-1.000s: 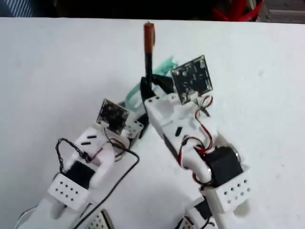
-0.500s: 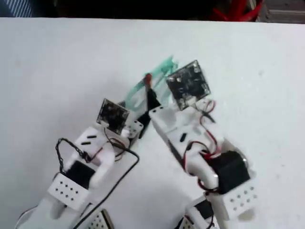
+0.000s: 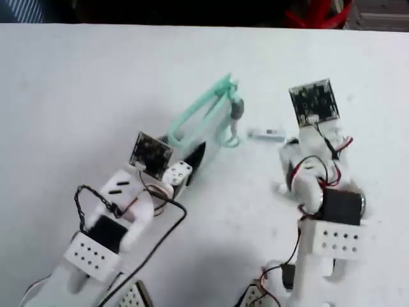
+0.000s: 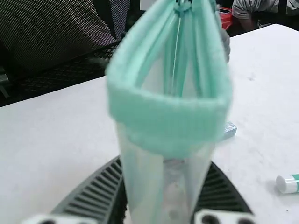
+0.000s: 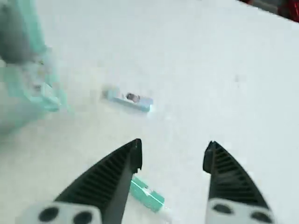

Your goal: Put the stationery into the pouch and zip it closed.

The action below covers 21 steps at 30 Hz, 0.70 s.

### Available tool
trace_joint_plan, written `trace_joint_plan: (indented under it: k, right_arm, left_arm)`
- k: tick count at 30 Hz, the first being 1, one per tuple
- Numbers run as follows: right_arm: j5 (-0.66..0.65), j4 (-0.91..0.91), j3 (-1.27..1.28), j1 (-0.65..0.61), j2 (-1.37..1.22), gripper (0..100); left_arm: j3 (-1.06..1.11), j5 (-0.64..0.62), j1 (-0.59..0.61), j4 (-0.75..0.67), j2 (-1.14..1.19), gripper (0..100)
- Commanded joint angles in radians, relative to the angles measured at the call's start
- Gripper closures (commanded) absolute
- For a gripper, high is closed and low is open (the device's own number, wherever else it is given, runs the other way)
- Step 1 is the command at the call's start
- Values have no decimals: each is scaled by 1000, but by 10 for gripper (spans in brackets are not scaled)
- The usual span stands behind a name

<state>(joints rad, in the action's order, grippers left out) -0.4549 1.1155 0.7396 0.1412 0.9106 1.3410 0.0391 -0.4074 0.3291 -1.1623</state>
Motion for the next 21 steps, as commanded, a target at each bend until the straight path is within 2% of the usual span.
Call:
trace_joint_plan:
  k: [1,6,12,17,21]
  right_arm:
    - [-80,-231,256,93,22,786]
    - [-97,-545,569,122,54,786]
    - [-97,-820,812,120,137,786]
    - [-97,-920,948,114,228,786]
    - [-94,-839,948,113,283,784]
  left_arm:
    - [-15,-3,5,8,-12,823]
    - [-14,-3,-10,12,-10,823]
    - [-14,0,-114,80,-15,821]
    - [-35,-6,-4,60,-16,823]
    - [-44,-9,50,51,-16,822]
